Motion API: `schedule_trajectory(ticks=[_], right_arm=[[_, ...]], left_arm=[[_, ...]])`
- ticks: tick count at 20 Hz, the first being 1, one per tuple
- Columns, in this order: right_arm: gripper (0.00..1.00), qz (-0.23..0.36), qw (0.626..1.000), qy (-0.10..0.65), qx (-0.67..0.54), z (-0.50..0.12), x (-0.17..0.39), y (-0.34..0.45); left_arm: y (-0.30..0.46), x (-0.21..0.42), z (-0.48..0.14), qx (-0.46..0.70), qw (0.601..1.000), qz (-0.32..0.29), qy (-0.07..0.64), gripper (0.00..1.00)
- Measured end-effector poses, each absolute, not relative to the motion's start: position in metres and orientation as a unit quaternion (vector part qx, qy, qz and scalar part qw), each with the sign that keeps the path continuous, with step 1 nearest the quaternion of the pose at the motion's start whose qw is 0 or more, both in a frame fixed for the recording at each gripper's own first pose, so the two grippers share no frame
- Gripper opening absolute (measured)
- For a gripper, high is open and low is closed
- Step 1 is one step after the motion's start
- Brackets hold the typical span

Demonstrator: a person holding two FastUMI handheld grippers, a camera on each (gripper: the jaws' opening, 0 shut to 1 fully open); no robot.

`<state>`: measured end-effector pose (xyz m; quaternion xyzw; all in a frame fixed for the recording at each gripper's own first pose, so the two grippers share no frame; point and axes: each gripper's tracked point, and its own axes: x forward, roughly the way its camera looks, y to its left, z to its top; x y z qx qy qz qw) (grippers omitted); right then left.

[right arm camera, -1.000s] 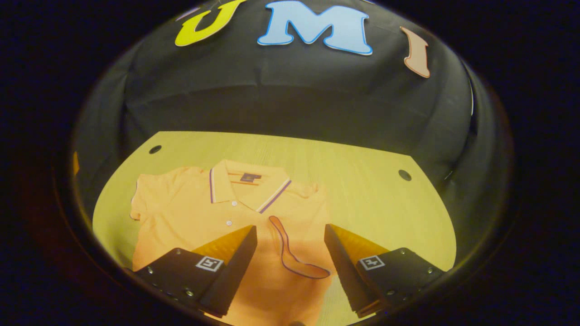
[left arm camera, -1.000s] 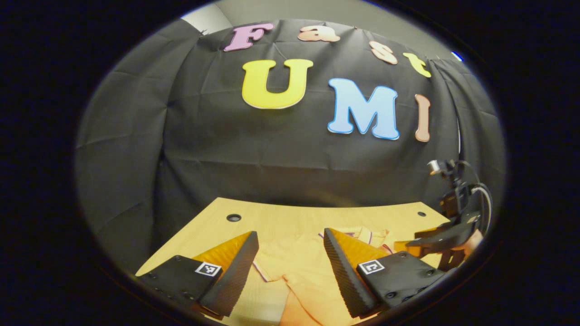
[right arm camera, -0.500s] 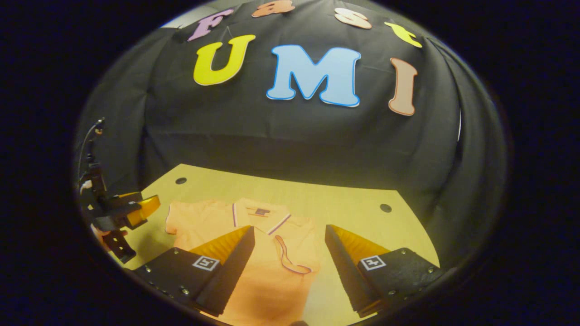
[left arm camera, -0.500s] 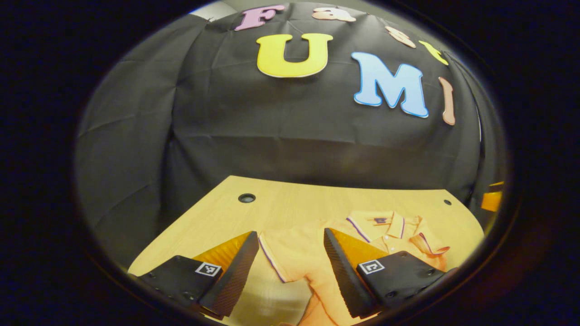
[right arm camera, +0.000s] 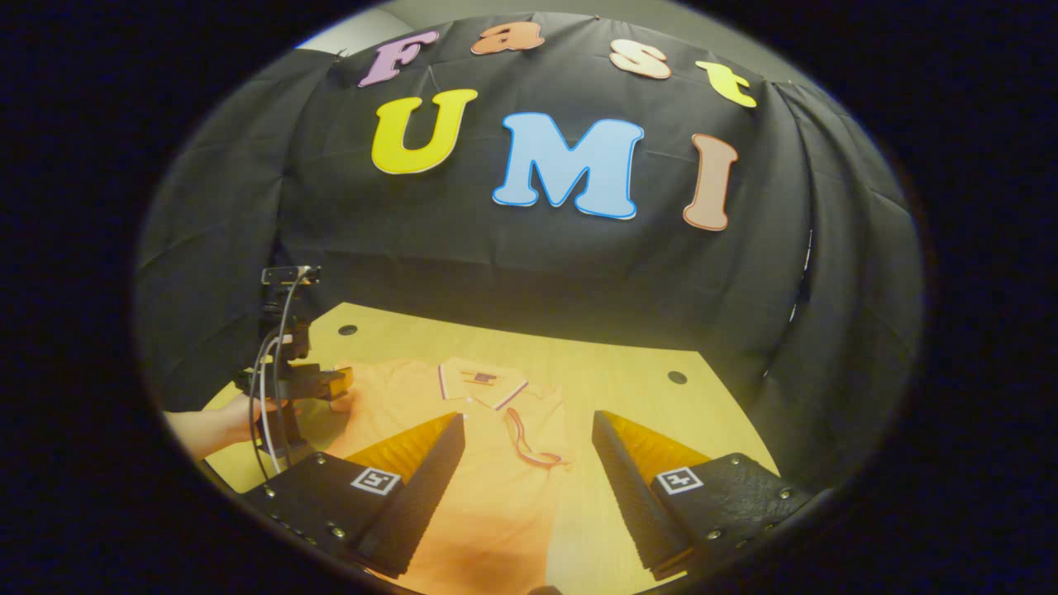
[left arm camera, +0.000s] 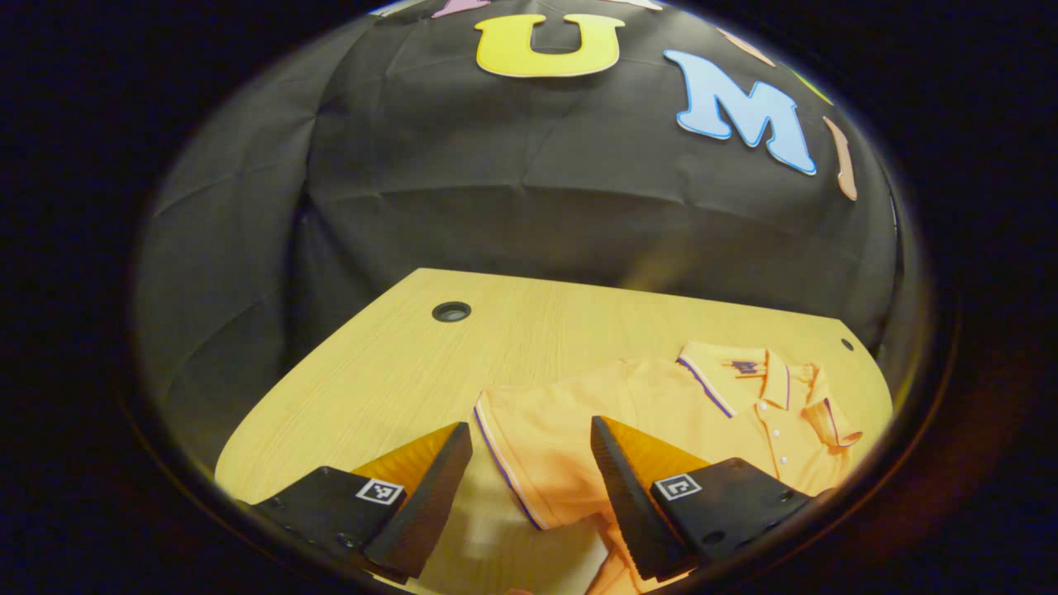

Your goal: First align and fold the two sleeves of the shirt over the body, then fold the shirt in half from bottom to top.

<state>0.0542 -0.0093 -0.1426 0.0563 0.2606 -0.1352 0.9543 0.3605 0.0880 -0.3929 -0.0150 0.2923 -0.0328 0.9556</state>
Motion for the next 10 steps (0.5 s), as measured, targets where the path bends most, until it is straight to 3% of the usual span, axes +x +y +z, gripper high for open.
schedule_trajectory(ticks=[10], right_arm=[[0.96, -0.159, 0.943, 0.274, 0.103, -0.149, 0.031, -0.014]], left_arm=[[0.087, 0.376, -0.434, -0.012, 0.940, -0.020, 0.341, 0.94]])
